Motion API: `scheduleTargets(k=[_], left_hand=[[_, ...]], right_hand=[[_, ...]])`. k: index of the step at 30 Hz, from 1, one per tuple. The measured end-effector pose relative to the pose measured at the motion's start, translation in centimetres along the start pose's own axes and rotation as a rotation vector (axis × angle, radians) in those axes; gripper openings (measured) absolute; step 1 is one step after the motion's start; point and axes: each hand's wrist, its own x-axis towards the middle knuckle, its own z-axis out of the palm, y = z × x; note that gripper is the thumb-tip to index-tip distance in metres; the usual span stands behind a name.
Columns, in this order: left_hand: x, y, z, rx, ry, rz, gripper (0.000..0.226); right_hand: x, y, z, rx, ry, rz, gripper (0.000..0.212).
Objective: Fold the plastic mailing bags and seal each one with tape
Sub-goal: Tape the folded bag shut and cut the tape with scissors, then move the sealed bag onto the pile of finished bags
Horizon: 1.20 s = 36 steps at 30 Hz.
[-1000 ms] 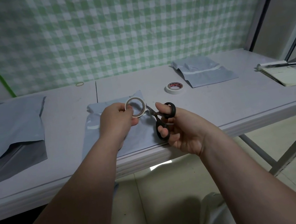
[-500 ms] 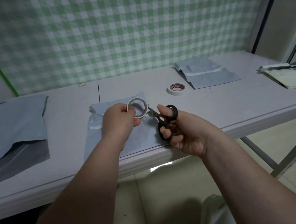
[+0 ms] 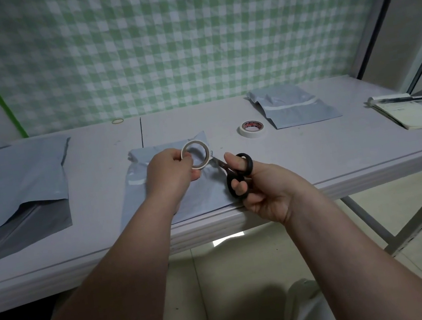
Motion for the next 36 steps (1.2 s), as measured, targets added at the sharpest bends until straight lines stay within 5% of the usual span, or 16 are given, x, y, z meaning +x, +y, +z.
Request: scheduleTargets(k=[10, 15, 20, 27, 30, 32, 36], left_hand=[[0.0, 0.5, -0.3, -0.127, 0.027, -0.067, 0.022], [-0.3, 1.1, -0.9, -0.226, 0.053, -0.056, 0.017], [-0.7, 1.5, -3.3, -0.114, 0.167, 0.058, 0.016], [-0.3, 0.1, -7.6, 0.321, 0.382, 0.195, 0.032], [-0.3, -0.6, -8.8, 0.477, 0.408, 0.204, 0.023], [-0.3, -1.3, -9.4, 0.559, 0.376, 0.189, 0.028], [-0.3, -2.4, -10.2, 0.672, 0.287, 0.135, 0.031]], right_hand=[[-0.9, -1.1, -0.8, -0.078, 0.043, -0.117, 0.026], [0.5, -1.6, -1.9, -0.92, 0.528, -0.381, 0.018], [1.2, -2.0, -0.7, -1.502, 0.706, -0.409, 0.016], [1.9, -1.8, 0.6, -1.927, 0.733, -0.453, 0.025], [2.2, -1.1, 1.7, -1.845, 0.797, -0.782, 0.024], [2.6, -0.5, 2.8, -1.771, 0.7, -0.918, 0.018], [2.8, 1.7, 5.0, -1.754, 0.342, -0.89, 0.022]])
